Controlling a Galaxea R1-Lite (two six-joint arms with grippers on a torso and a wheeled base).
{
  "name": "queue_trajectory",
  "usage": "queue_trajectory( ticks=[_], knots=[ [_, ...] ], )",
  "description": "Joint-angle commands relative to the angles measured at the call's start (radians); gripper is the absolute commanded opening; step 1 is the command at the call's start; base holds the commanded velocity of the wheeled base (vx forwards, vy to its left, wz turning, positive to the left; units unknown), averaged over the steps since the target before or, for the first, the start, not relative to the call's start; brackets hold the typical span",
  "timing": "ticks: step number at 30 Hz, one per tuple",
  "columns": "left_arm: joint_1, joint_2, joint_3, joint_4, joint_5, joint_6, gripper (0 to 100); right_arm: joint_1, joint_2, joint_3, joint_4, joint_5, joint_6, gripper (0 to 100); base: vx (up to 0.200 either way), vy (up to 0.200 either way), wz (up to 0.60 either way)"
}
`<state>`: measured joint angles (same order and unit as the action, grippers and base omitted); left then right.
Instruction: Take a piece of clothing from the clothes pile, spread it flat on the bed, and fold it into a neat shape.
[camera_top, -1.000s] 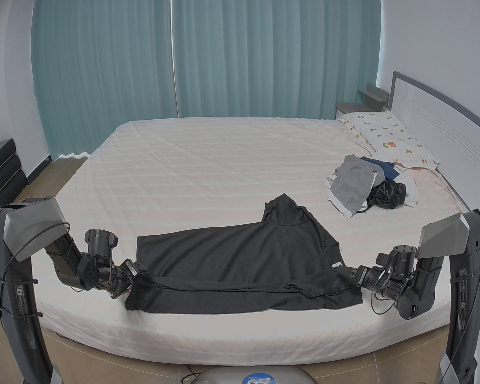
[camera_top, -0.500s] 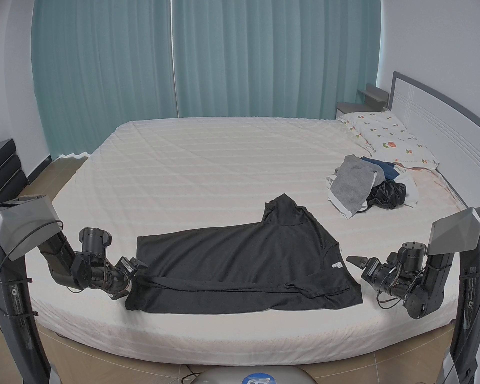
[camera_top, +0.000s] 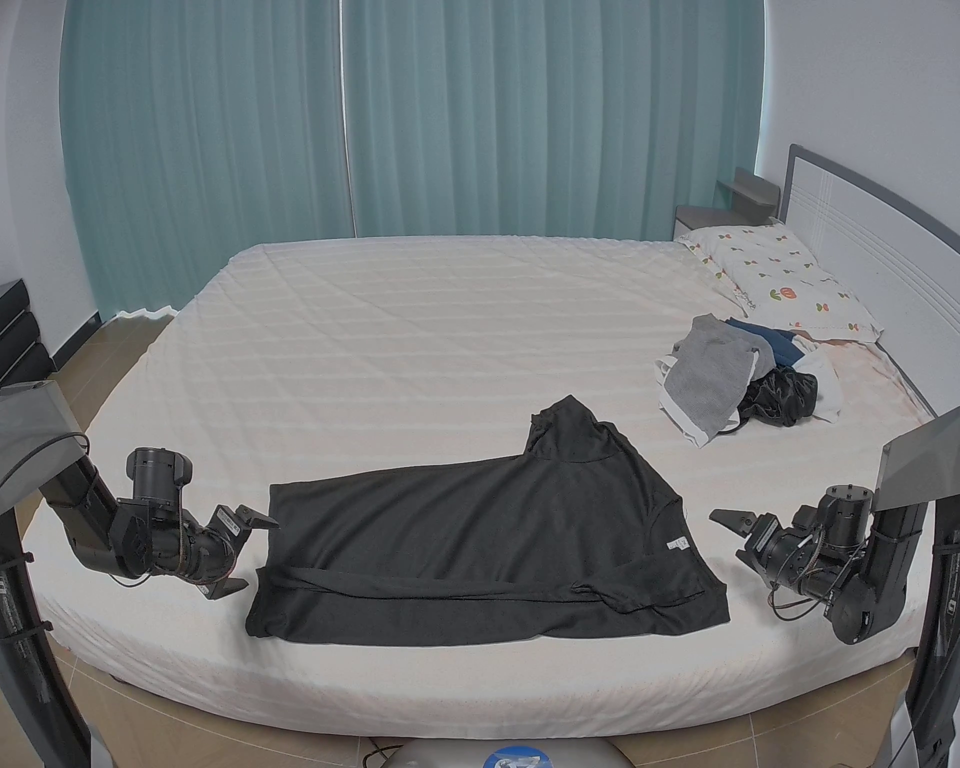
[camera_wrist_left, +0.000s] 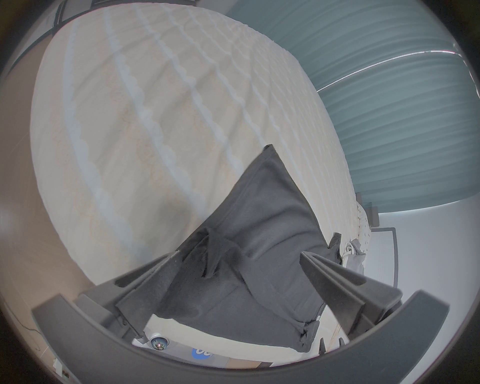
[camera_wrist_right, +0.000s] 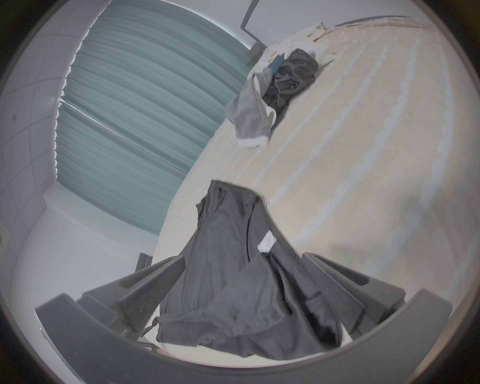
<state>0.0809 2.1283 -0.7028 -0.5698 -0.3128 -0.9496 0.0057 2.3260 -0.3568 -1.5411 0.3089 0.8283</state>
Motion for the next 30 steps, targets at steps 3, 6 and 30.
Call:
queue_trajectory(
  ticks=[3, 6, 30],
  knots=[
    [-0.004, -0.018, 0.008, -0.001, 0.0, -0.001, 100, -0.029, -0.005, 0.036, -0.021, 0.015, 0.002, 100, 0.0, 0.0, 0.0],
    [-0.004, -0.014, 0.006, -0.002, 0.006, -0.001, 100, -0.027, -0.002, 0.03, -0.021, 0.015, 0.002, 100, 0.0, 0.0, 0.0],
    [-0.016, -0.019, 0.034, -0.071, -0.003, -0.006, 100, 0.019, 0.056, 0.029, -0.022, 0.006, -0.043, 100, 0.0, 0.0, 0.0]
  ],
)
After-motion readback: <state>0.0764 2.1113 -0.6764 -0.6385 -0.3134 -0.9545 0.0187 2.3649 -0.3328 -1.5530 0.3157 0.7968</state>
